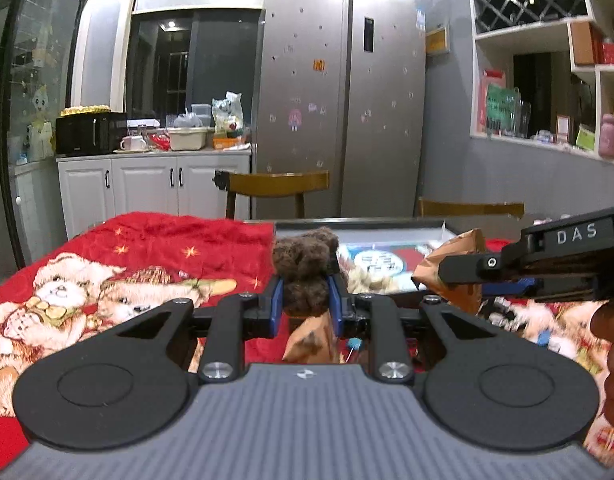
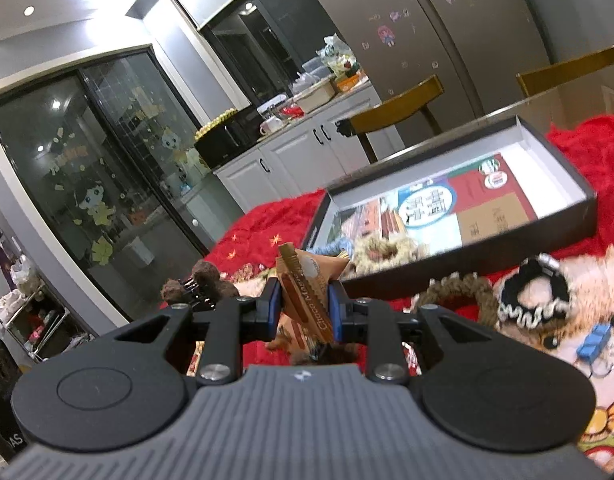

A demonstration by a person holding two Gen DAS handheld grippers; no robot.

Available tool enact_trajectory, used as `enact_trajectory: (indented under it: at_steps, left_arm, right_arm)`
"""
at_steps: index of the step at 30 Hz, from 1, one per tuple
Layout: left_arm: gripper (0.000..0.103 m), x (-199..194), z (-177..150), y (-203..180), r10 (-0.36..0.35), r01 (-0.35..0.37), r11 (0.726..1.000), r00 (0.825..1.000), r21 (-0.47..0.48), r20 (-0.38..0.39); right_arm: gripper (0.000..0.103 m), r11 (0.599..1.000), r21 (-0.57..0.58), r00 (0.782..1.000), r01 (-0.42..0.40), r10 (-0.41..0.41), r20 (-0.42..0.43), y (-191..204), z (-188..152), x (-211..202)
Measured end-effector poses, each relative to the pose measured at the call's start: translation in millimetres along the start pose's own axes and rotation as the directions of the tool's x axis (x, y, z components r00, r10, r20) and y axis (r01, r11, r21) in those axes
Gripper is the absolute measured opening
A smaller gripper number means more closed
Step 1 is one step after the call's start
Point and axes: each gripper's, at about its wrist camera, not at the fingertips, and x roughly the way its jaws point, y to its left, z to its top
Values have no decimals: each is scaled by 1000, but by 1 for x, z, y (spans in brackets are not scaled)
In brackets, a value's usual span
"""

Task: Organize objects
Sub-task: 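Lift the bear and the snack packet and carry both over the black box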

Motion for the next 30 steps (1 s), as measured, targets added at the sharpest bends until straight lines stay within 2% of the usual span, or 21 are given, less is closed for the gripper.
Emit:
enact_trajectory:
  at_steps: [8, 15, 30]
  left_arm:
    - [28, 3, 39, -12, -12, 13, 1000, 999, -23, 32]
    - [28, 18, 76, -29, -43, 48, 998, 995, -49, 90]
    - [28, 101, 115, -93, -93, 100, 989, 994, -111, 65]
  right_arm:
    - [28, 1000, 17, 997, -4, 2, 78, -5, 32, -19]
    - [28, 998, 70, 988, 0, -11, 154, -23, 67, -22]
    - [28, 987, 157, 984, 47, -73, 162, -83, 110, 14]
